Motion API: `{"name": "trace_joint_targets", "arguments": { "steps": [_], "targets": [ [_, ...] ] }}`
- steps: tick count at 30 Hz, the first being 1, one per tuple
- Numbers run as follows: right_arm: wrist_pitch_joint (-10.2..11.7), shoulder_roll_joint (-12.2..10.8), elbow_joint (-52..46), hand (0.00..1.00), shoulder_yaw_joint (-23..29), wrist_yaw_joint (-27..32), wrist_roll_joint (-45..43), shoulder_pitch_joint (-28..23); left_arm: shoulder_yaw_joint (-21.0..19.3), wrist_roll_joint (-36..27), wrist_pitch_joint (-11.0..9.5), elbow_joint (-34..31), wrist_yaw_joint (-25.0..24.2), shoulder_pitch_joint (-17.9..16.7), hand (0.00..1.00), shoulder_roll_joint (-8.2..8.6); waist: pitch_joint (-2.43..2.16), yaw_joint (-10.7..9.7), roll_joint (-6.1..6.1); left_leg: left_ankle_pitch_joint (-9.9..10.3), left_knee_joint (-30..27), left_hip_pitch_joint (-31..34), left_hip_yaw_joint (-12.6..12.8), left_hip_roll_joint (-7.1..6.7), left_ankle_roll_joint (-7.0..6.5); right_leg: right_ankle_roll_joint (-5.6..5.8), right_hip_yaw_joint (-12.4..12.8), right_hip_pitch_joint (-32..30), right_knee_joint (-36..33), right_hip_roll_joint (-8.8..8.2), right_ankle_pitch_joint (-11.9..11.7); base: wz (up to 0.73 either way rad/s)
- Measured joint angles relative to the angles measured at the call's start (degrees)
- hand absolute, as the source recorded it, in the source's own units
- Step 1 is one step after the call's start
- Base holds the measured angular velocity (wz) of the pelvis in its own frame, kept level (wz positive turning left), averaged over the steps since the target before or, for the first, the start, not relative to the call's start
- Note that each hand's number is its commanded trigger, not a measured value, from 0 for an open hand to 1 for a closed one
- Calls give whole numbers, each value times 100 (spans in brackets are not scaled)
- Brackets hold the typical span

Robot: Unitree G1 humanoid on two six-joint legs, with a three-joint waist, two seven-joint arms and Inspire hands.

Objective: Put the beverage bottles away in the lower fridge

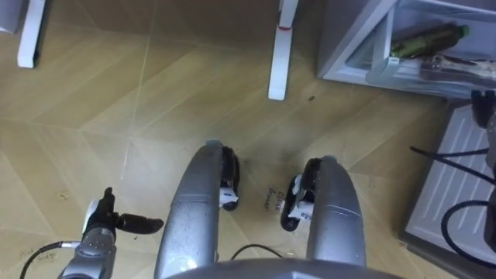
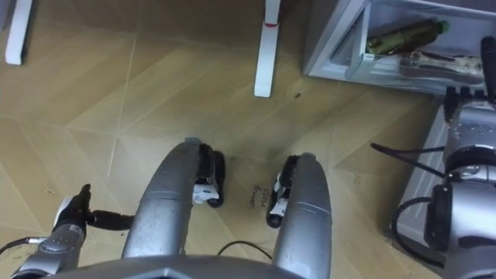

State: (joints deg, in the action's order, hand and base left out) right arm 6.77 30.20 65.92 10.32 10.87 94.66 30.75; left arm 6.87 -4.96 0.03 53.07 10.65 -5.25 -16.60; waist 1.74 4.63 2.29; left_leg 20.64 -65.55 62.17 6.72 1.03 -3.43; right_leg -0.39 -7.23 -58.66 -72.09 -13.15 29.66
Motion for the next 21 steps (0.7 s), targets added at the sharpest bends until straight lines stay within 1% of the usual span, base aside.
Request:
{"name": "trace_joint_targets", "arguments": {
  "steps": [1,2,5,8,11,13,15,17,18,21],
  "targets": [
    [17,0,2,0,0,1,-3,7,1,0,2,-19,0,0,0,-5,0,16,0,0,0,5,-4,-5,-1,3,-5,0,1,-5,2,6],
    [60,1,7,0,-1,8,6,2,2,-3,10,-18,-1,-2,0,-12,1,26,2,1,0,14,-19,-43,-2,8,-25,5,3,-23,4,6],
    [76,1,43,0,-16,-49,9,-3,60,-2,84,-10,-37,-4,0,-13,6,36,3,6,8,12,-20,-90,-13,28,-25,12,4,-52,8,2],
    [77,1,120,0,-37,-173,1,-3,115,7,90,-23,-140,-44,0,-20,13,69,-1,8,15,5,-29,-89,-17,27,-15,16,5,-50,18,0],
    [99,-5,124,0,-137,-226,2,-10,107,7,101,-159,-277,-225,0,-64,21,101,2,8,20,7,-36,-54,-10,11,-28,10,21,-35,24,-4],
    [154,-8,123,0,-253,-226,0,-13,108,2,120,-289,-311,-348,0,-90,26,176,9,0,38,18,-79,-52,26,-4,-63,10,56,-30,16,-8],
    [261,-32,124,0,-438,-225,2,-32,123,-85,143,-445,-402,-491,0,-170,36,210,25,-32,84,35,-125,-58,75,-29,-124,18,108,-38,1,2],
    [266,-35,124,0,-468,-225,2,-56,122,-190,185,-475,-467,-574,0,-225,36,226,25,-41,102,17,-150,-55,91,-48,-172,58,137,-39,-14,4],
    [272,-36,123,0,-484,-225,11,-85,122,-221,239,-476,-500,-597,0,-250,36,237,25,-47,117,1,-178,-66,102,-51,-188,82,143,-42,-14,5],
    [381,-42,122,0,-655,-223,62,-118,122,-224,256,-480,-521,-605,0,-300,38,262,28,-77,132,18,-221,-83,150,-57,-221,92,147,-18,-11,7]
  ]
}}
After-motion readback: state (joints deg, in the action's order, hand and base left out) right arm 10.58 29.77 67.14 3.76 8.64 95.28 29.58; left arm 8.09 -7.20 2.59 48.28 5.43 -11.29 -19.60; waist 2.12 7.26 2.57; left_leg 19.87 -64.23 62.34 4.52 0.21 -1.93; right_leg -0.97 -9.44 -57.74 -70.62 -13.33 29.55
